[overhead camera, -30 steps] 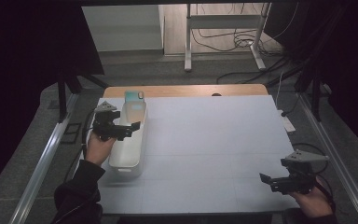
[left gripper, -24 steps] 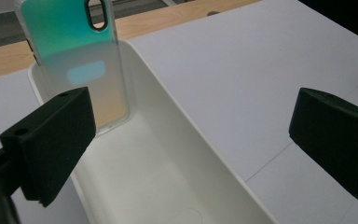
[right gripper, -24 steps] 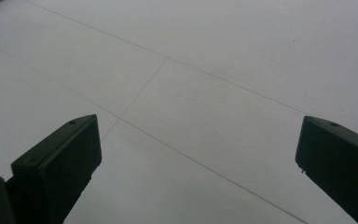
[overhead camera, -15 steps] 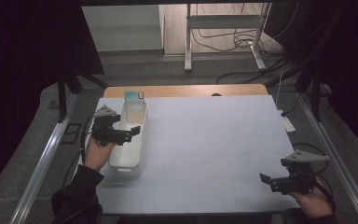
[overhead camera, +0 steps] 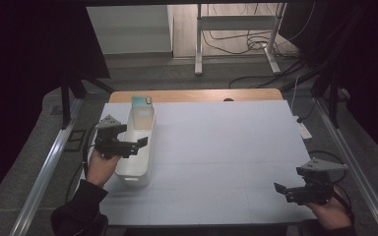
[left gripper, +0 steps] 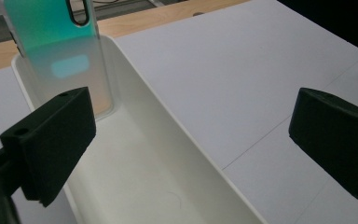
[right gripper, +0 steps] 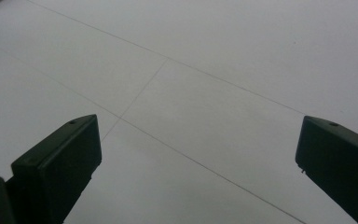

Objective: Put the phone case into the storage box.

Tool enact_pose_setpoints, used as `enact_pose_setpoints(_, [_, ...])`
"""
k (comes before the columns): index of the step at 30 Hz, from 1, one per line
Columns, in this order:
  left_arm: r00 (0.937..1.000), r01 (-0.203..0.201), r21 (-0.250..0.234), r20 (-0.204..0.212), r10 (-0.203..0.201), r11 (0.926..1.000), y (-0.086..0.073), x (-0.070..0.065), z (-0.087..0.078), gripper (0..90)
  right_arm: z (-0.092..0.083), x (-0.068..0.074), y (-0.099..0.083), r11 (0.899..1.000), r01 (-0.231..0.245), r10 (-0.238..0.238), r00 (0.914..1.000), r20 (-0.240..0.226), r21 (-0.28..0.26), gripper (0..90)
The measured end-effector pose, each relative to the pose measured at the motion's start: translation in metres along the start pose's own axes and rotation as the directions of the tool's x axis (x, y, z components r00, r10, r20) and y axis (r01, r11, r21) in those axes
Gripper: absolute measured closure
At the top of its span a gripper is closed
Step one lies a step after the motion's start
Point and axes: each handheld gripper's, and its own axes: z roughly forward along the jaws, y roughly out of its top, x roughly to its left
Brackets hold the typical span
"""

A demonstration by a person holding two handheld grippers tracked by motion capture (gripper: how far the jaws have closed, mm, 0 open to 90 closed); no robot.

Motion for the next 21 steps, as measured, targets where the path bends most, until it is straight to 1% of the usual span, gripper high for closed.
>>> enact_pose_setpoints(21, [1.0, 0.003, -0.01, 0.0, -0.003, 0.9999, -0.017, -0.01, -0.019, 1.8, 0.0, 0.0, 0.0, 1.0, 0.003, -0.003, 1.0, -0.001, 0.001, 0.0])
